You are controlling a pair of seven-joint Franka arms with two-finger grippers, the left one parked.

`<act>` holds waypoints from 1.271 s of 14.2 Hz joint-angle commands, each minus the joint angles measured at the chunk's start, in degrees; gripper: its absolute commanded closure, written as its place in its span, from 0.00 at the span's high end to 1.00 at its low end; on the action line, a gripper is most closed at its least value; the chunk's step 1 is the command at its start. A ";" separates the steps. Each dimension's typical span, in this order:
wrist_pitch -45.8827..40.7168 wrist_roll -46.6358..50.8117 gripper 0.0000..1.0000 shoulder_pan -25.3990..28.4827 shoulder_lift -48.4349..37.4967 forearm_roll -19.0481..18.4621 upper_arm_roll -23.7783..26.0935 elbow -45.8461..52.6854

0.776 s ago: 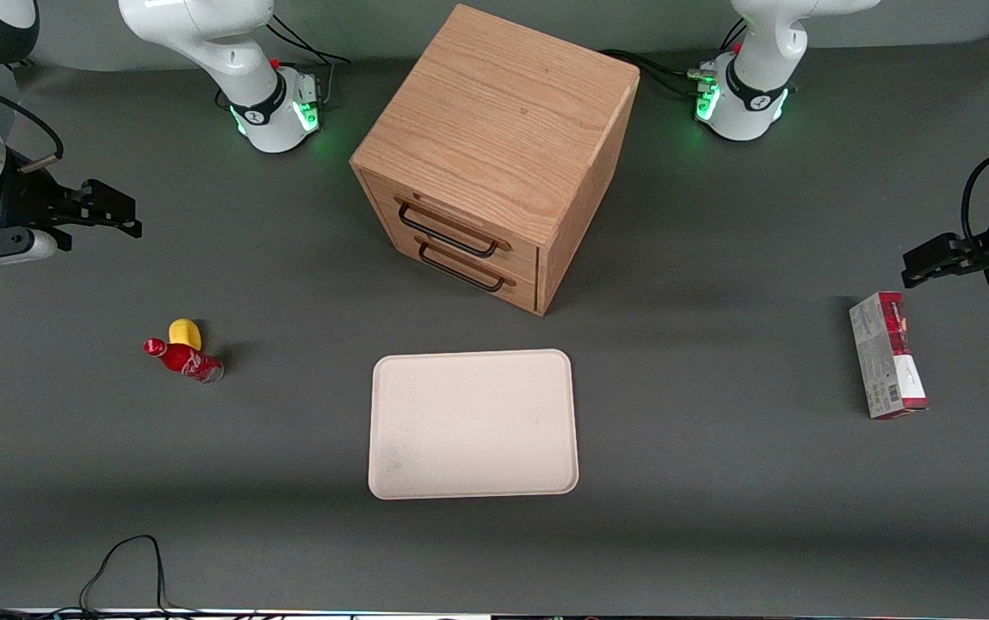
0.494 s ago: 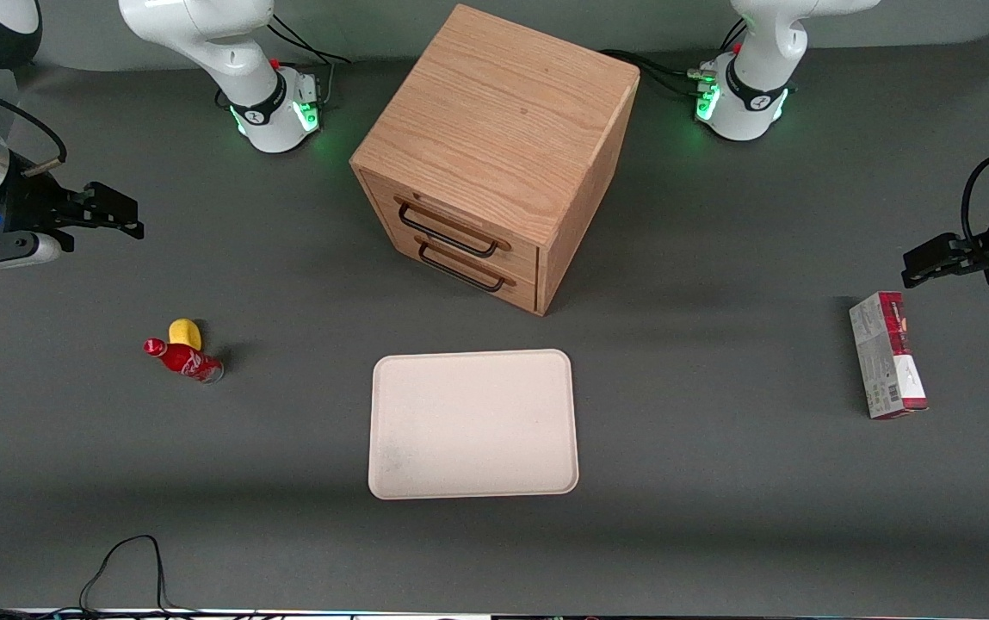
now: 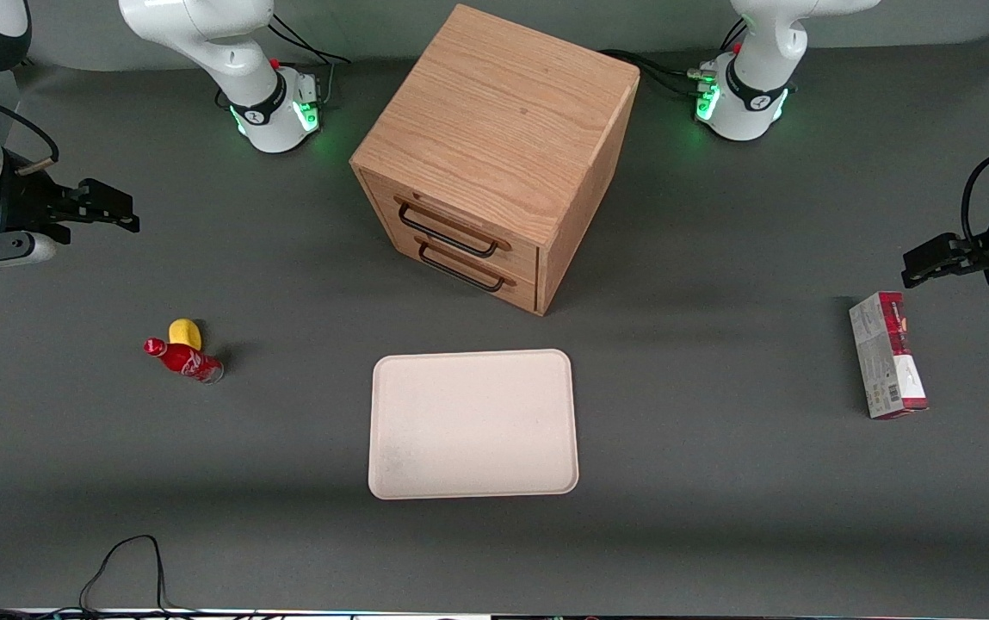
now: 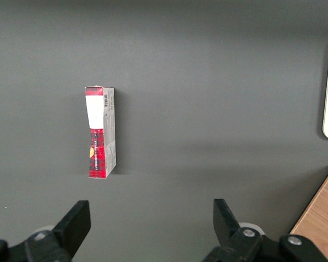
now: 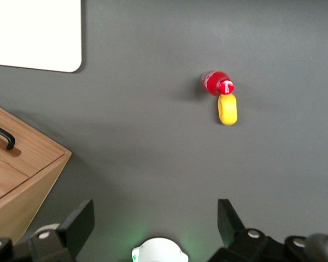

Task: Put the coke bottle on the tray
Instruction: 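Move the right gripper toward the red Coca-Cola bottle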

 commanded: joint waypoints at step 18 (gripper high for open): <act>-1.25 -6.07 1.00 -5.20 10.69 -1.28 0.17 12.36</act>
